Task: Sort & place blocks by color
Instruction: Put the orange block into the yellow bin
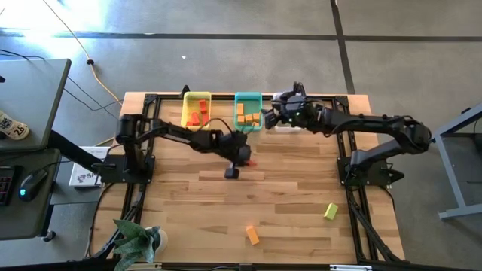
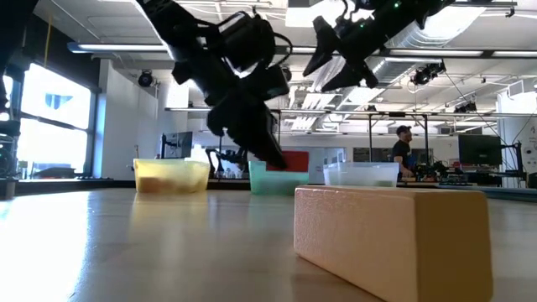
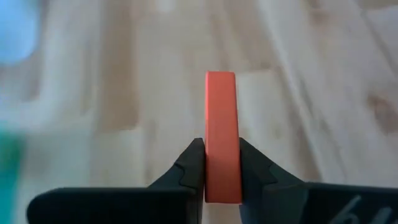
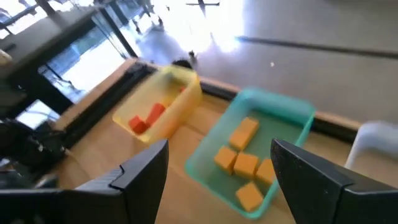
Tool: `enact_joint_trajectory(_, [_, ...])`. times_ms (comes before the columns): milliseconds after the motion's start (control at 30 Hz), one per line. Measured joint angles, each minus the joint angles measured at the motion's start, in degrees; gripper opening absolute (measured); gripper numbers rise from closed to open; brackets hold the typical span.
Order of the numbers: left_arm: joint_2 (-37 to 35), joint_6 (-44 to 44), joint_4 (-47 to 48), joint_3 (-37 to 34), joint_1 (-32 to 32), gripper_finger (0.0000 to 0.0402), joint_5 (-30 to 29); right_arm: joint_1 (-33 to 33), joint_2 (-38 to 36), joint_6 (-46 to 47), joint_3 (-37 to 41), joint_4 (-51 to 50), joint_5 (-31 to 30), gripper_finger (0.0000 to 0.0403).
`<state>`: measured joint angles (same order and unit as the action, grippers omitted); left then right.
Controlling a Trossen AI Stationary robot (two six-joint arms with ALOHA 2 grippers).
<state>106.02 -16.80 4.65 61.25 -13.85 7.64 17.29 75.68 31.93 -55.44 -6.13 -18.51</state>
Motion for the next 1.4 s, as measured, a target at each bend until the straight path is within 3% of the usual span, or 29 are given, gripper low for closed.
enact_joint_trajectory(400, [-16.1,2.7,13.2,0.0,-14.5,0.0036,-20.4,3.4,-7.0,-8.7,0.0,-4.0,2.5,0.027])
enact_joint_trajectory(733, [-20.5,17.5,25.9,0.0,-27.2,0.0036,-35.1,3.7,-8.1,-11.5,0.0,-10.8,2.7,0.027])
enact_joint_trajectory(867, [-19.3,22.4,28.1,0.0,-28.5,0.0036,-34.0,3.7,-8.1,-11.7,0.0,-12.8,2.7,0.027])
enact_joint_trajectory(1133, [-17.7,22.2,28.4,-0.1,-27.7,0.0038,-34.6,3.7,-8.1,-13.0,0.0,-14.8,5.1,0.027])
enact_joint_trajectory(1400, [-17.7,23.4,28.4,-0.1,-27.7,0.0085,-35.3,3.7,-8.1,-12.8,0.0,-14.8,5.5,0.027])
